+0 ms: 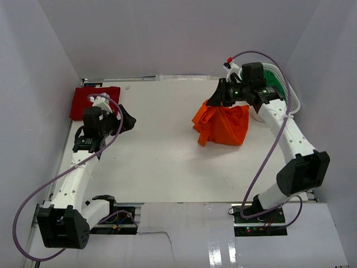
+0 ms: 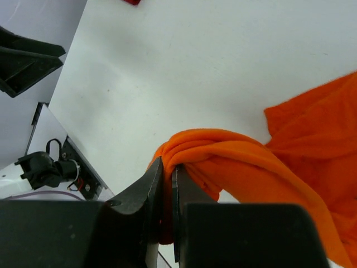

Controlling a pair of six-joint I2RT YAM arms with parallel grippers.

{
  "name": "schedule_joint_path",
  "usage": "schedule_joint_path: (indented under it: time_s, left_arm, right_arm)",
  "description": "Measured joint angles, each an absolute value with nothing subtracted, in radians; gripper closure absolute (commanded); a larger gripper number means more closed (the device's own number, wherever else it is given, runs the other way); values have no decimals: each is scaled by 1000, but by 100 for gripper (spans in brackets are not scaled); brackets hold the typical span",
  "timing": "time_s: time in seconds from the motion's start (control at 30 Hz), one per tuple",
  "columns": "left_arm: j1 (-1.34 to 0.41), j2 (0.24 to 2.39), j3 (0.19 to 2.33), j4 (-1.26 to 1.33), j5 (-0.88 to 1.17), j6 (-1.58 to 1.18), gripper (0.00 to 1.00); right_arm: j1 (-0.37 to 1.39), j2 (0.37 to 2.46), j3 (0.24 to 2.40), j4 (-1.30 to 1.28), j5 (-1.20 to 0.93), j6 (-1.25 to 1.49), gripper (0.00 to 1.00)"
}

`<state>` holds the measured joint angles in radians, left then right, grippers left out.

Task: Fold and stack the t-shirts
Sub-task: Move the tshirt to the center of the board

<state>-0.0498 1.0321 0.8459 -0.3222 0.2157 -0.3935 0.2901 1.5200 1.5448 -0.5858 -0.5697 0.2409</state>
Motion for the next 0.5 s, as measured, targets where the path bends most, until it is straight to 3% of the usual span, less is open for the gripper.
schedule_joint_path:
  time_s: [0.17, 0.33, 0.4, 0.5]
  left_arm:
    - [-50, 1036, 846, -338, 171, -403, 2]
    - [-42, 1119, 877, -383, 115, -436, 2]
    - [-35, 1137, 879, -398, 102, -446, 2]
    - [-29, 1120, 878, -414, 78, -454, 2]
  right_arm:
    - [490, 1711, 1764, -648, -564, 241, 92]
    - [757, 1919, 2128, -788, -562, 218, 92]
    - [838, 1932, 2206, -808, -573, 198, 92]
    - [874, 1784, 2119, -782, -582, 196, 92]
